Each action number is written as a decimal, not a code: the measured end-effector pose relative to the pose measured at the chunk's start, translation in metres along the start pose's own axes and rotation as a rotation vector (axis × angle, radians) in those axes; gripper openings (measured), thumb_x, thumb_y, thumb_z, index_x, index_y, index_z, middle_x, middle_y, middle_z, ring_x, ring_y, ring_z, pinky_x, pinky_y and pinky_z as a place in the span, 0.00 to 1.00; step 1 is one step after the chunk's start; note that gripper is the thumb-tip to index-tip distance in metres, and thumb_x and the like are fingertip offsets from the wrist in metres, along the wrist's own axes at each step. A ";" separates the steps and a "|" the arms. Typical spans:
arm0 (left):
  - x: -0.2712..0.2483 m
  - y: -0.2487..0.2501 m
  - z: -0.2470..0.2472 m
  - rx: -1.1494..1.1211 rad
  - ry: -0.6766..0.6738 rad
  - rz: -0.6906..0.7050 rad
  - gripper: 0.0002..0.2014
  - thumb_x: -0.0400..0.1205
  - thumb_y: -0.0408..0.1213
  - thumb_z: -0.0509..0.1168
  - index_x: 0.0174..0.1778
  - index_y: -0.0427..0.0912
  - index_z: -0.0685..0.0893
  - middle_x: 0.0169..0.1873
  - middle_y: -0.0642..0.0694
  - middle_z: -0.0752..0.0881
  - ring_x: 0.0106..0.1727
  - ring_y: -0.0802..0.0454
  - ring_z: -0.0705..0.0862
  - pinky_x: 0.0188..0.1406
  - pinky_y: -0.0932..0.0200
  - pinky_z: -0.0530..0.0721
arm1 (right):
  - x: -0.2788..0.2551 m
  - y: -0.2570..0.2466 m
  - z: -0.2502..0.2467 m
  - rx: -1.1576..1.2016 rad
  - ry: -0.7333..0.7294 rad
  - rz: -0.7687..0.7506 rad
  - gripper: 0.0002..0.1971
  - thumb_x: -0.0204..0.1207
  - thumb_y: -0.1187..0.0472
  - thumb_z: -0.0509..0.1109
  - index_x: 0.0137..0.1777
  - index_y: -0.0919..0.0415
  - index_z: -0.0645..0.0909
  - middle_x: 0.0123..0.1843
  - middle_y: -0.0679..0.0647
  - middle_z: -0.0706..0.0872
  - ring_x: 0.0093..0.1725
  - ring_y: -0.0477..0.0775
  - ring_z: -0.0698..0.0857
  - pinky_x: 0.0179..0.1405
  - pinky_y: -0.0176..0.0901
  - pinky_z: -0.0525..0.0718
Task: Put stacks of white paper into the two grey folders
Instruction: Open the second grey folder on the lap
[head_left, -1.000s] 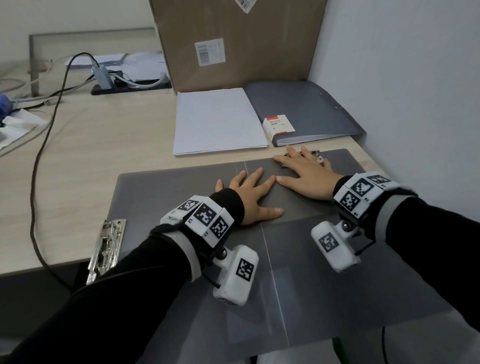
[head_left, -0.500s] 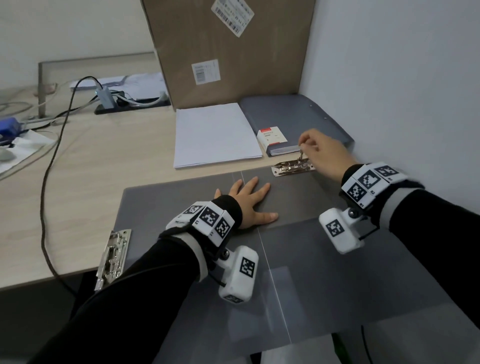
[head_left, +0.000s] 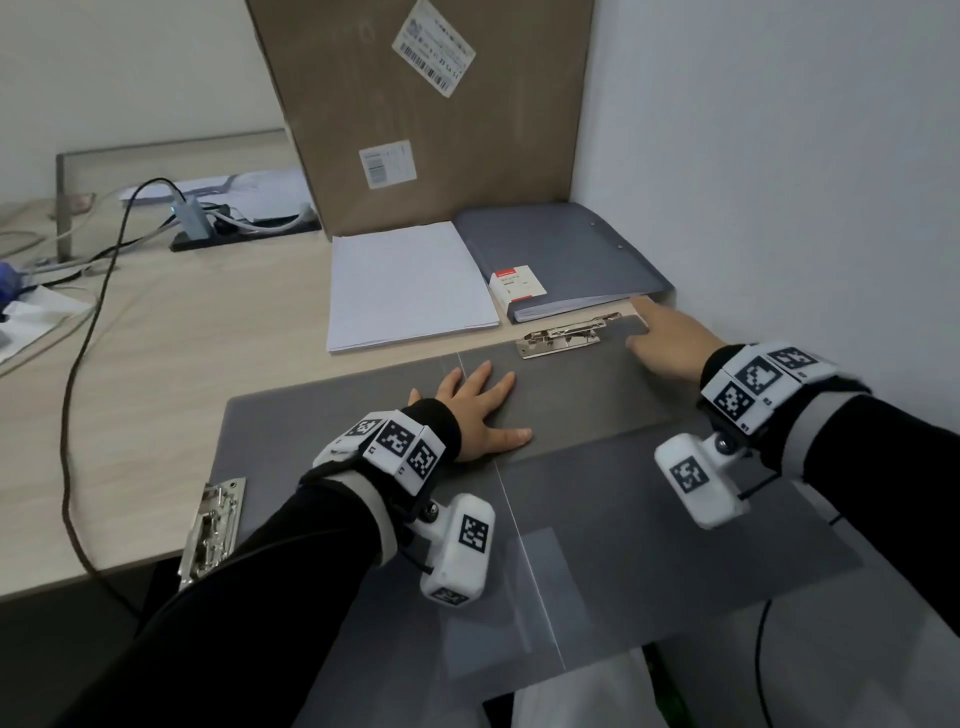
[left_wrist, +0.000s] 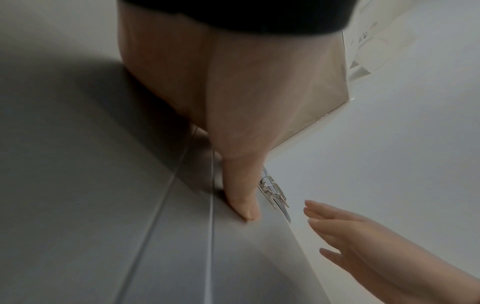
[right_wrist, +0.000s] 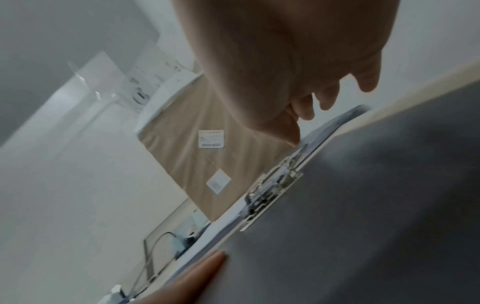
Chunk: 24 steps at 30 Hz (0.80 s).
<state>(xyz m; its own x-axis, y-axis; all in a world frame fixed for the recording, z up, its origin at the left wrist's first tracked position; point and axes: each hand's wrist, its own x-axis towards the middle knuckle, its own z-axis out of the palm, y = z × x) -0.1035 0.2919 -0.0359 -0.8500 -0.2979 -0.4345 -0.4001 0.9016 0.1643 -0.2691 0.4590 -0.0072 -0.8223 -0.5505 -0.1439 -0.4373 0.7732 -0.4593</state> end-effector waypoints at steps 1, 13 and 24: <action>0.003 0.002 0.000 -0.006 0.002 -0.007 0.39 0.77 0.68 0.52 0.81 0.65 0.41 0.83 0.58 0.37 0.85 0.46 0.38 0.78 0.28 0.44 | -0.008 -0.004 -0.001 0.006 0.010 -0.031 0.29 0.82 0.64 0.58 0.83 0.61 0.57 0.83 0.59 0.63 0.81 0.59 0.64 0.75 0.43 0.63; 0.027 0.043 -0.022 -0.717 0.270 0.054 0.25 0.81 0.38 0.66 0.75 0.42 0.74 0.74 0.41 0.76 0.74 0.47 0.75 0.74 0.61 0.68 | -0.055 -0.017 0.028 -0.366 -0.422 -0.057 0.44 0.79 0.38 0.59 0.85 0.57 0.40 0.87 0.58 0.41 0.85 0.66 0.44 0.84 0.56 0.50; -0.047 -0.053 -0.040 -0.665 0.373 0.024 0.21 0.81 0.37 0.66 0.72 0.45 0.77 0.73 0.45 0.77 0.76 0.47 0.72 0.76 0.55 0.67 | -0.055 -0.036 0.020 -0.404 -0.342 -0.008 0.42 0.78 0.43 0.64 0.84 0.61 0.50 0.86 0.60 0.50 0.85 0.67 0.50 0.82 0.55 0.56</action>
<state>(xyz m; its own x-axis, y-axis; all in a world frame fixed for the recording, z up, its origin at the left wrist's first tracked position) -0.0562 0.2459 0.0112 -0.8730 -0.4739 -0.1153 -0.4021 0.5654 0.7202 -0.2010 0.4553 -0.0008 -0.6823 -0.5761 -0.4501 -0.6039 0.7911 -0.0973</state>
